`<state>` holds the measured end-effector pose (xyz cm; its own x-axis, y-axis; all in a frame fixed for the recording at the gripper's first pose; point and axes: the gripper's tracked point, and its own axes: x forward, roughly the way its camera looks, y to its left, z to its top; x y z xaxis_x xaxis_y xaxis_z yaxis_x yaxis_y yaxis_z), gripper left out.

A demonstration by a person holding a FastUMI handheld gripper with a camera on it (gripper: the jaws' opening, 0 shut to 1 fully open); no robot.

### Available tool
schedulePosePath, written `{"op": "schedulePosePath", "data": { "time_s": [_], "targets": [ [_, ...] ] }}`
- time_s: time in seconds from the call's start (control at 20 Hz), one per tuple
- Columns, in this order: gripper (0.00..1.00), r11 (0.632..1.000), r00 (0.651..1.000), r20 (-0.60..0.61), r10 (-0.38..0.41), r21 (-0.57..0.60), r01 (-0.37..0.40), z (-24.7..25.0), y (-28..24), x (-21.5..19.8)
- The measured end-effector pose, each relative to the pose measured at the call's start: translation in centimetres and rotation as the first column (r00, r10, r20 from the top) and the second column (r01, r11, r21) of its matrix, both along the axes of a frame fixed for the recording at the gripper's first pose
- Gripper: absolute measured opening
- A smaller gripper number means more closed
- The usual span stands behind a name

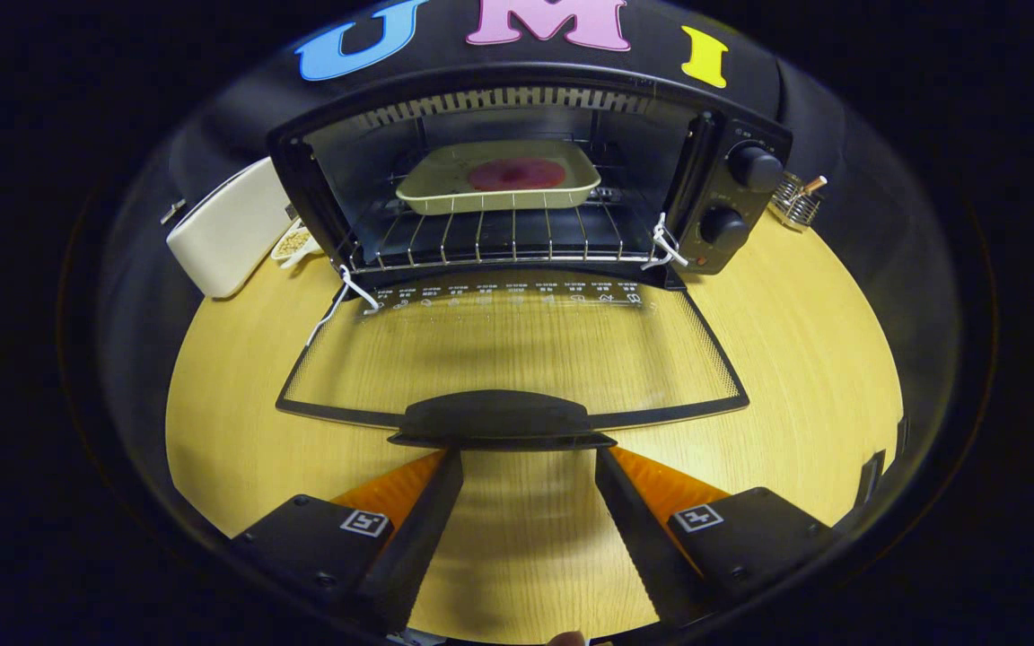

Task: Open the toaster oven, put the food inside, and close the toaster oven door.

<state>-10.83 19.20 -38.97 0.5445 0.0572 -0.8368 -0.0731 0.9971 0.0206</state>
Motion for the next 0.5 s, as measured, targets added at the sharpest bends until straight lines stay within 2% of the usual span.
{"op": "schedulePosePath", "data": {
  "time_s": [0.15,0.5],
  "targets": [
    [0.98,1.0,0.997,0.071,0.019,-0.021,-0.017,1.5,-0.5,0.4],
    [0.98,1.0,0.985,0.172,0.01,0.017,-0.013,5.3,-0.5,0.5]
  ]
}}
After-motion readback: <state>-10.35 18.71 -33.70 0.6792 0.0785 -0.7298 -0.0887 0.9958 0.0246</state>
